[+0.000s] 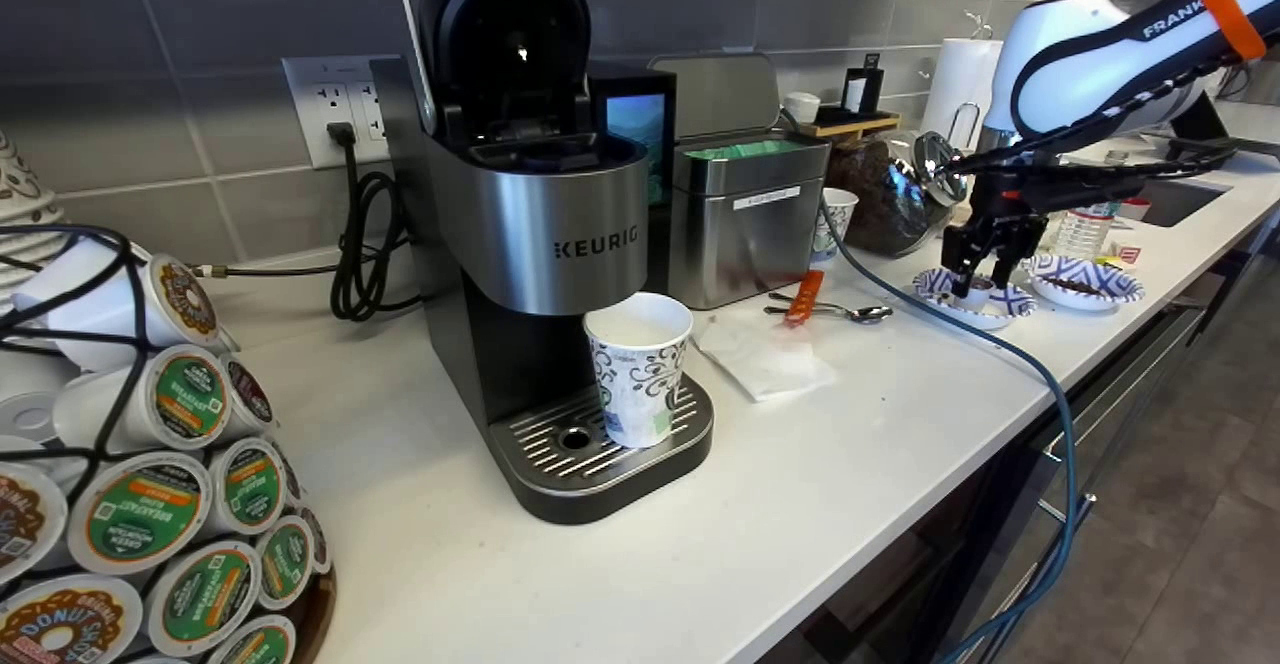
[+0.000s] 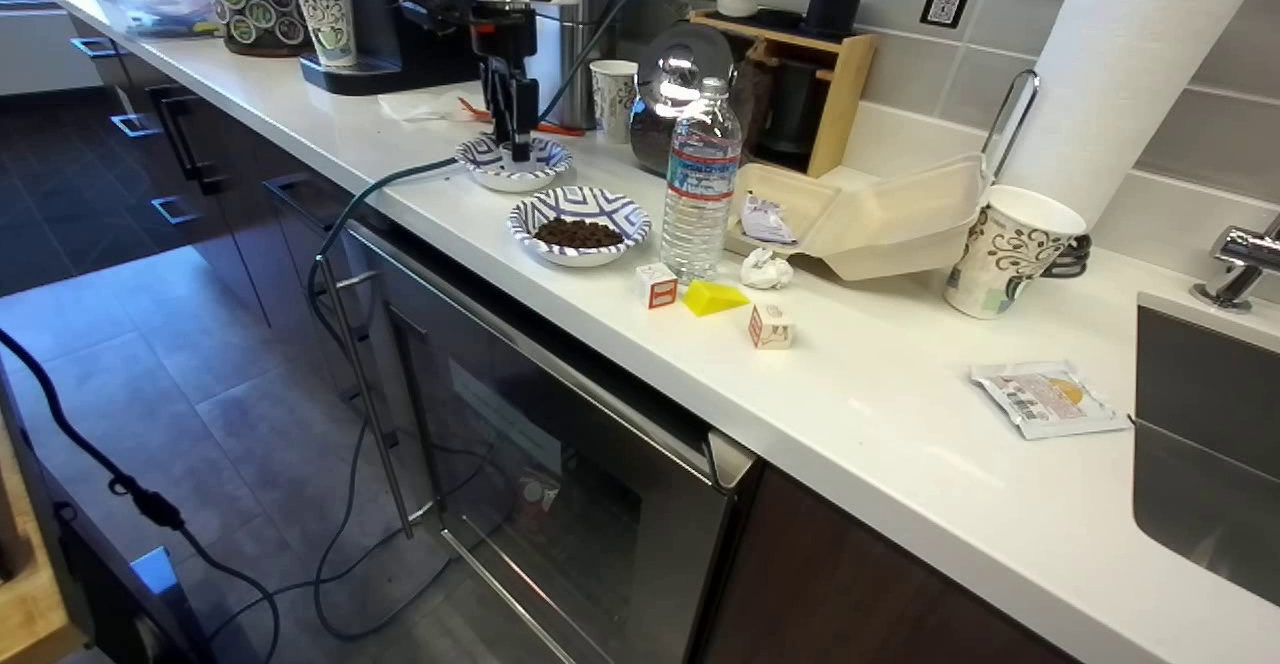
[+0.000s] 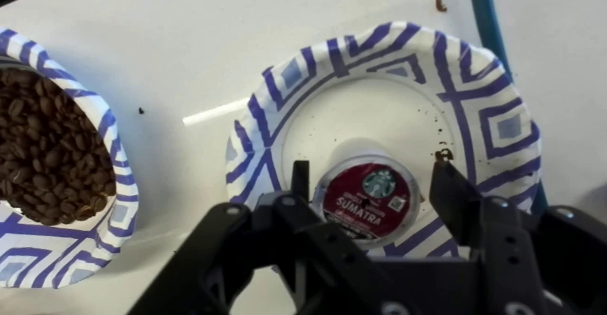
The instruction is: Remove the coffee pod from the plate
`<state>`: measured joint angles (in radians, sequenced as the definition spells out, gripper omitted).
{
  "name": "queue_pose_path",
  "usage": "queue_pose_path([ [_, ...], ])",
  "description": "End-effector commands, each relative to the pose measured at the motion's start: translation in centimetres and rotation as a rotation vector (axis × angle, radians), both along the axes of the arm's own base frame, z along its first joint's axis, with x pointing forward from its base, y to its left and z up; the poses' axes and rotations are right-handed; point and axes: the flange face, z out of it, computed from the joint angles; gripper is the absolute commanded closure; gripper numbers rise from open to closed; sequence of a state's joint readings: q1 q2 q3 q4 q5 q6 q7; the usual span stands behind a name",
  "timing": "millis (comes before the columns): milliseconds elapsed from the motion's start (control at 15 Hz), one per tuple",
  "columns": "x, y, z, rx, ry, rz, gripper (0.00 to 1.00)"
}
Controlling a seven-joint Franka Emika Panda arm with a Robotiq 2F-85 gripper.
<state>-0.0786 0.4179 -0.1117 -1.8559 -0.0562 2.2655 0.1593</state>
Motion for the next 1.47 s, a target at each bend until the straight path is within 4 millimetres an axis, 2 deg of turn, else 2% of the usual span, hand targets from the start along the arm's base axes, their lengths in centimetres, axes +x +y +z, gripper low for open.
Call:
queue_pose_path([
  [0,0.1,-0.2,0.3,0.012,-0.006,0.007,0.36],
  [133,0.1,-0.2,0.5,0.007,-0.011,0.007,0.41],
  [200,0.0,-0.1,0.6,0.006,-0.012,0.006,0.51],
  [267,0.1,-0.1,0.6,0.005,-0.013,0.005,0.65],
  [400,0.0,-0.2,0.7,0.002,-0.014,0.004,0.73],
  [600,-0.8,0.1,1.9,-0.002,-0.018,0.017,0.8],
  [867,-4.2,1.2,6.1,-0.026,-0.04,0.092,0.85],
  [933,-4.5,1.4,6.6,-0.029,-0.03,0.109,0.86],
  [1200,-5.9,2.4,7.4,-0.001,0.013,0.169,0.87],
  [1400,-5.0,3.4,6.2,-0.008,0.04,0.181,0.87],
])
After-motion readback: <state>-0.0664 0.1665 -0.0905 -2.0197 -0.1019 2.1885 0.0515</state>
